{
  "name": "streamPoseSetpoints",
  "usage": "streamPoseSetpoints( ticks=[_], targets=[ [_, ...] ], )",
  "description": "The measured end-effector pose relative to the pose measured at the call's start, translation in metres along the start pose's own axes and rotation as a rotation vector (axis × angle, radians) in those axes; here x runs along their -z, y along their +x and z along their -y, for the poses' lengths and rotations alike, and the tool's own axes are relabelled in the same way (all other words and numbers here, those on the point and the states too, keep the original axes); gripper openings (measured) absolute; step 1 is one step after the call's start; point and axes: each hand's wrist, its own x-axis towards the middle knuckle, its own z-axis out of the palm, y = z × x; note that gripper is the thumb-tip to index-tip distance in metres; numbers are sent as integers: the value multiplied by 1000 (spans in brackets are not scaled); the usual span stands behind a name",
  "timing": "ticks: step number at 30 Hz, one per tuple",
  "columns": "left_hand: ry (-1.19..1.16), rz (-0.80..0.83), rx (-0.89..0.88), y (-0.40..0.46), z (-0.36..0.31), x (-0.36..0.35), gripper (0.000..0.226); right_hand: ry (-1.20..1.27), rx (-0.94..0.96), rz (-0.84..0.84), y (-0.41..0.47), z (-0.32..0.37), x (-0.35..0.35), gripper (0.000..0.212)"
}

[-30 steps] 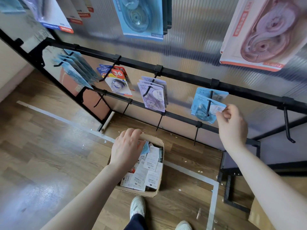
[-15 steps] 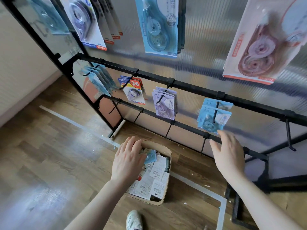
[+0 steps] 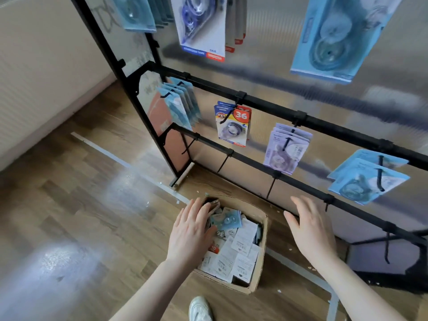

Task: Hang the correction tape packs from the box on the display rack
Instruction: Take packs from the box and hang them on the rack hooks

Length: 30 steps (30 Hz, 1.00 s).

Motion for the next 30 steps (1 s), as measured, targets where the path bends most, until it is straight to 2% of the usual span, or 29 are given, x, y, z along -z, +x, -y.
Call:
streamPoseSetpoints(
  ticks=[3,8,16,22,26,30],
  targets=[
    [24,6,-14,6,25,-1,60,-11,-5,38,8,18,-14,45],
    [-71,17,-16,13,55,-6,59,-36,-18,69,15,37,-39,45],
    [-77,50,53,15,59,-56,56,-97,51,190,23,25,-85,48],
    [-37,10,54,16,58,-156,58,-126,160,256,38,-10,-161,49],
    [-84,84,107,26,70,-247,61,-109,213,274,56,-44,-238,50],
    [-52,83,42,45,83,-343,59,-56,261,250,75,-76,-308,50]
  ],
)
